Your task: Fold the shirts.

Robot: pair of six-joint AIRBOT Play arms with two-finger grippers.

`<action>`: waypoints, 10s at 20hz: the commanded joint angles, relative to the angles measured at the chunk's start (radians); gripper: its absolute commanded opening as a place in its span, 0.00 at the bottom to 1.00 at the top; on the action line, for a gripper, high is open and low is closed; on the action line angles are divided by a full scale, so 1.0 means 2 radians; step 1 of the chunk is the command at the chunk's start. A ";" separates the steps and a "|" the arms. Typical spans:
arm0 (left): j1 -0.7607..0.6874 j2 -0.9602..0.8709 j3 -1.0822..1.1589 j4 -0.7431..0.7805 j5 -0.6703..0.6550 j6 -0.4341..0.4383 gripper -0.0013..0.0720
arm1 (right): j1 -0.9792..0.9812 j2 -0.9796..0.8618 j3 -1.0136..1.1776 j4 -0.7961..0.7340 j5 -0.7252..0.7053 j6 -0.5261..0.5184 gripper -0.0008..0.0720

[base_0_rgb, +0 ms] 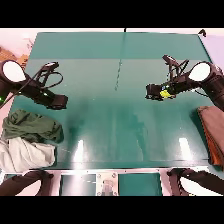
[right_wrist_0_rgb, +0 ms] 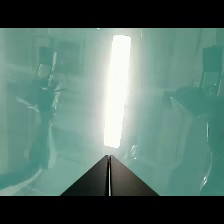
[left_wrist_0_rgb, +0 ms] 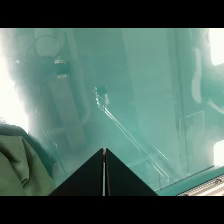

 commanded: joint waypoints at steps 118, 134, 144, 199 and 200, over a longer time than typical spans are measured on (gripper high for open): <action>0.089 0.050 0.169 -0.224 0.033 0.142 0.05 | -0.125 0.101 0.174 0.086 0.016 -0.127 0.03; 0.089 -0.148 -0.042 -0.291 0.181 0.226 0.80 | -0.168 -0.116 0.098 0.102 0.003 -0.098 0.39; 0.193 -0.148 0.016 -0.268 0.103 0.209 0.75 | 0.046 0.016 -0.208 0.198 -0.151 -0.017 0.66; 0.088 -0.014 0.138 -0.183 0.204 0.145 0.04 | -0.305 0.126 0.047 0.231 -0.020 -0.149 0.03; 0.091 0.016 0.174 -0.171 0.200 0.147 0.04 | -0.307 0.147 0.091 0.232 -0.024 -0.144 0.03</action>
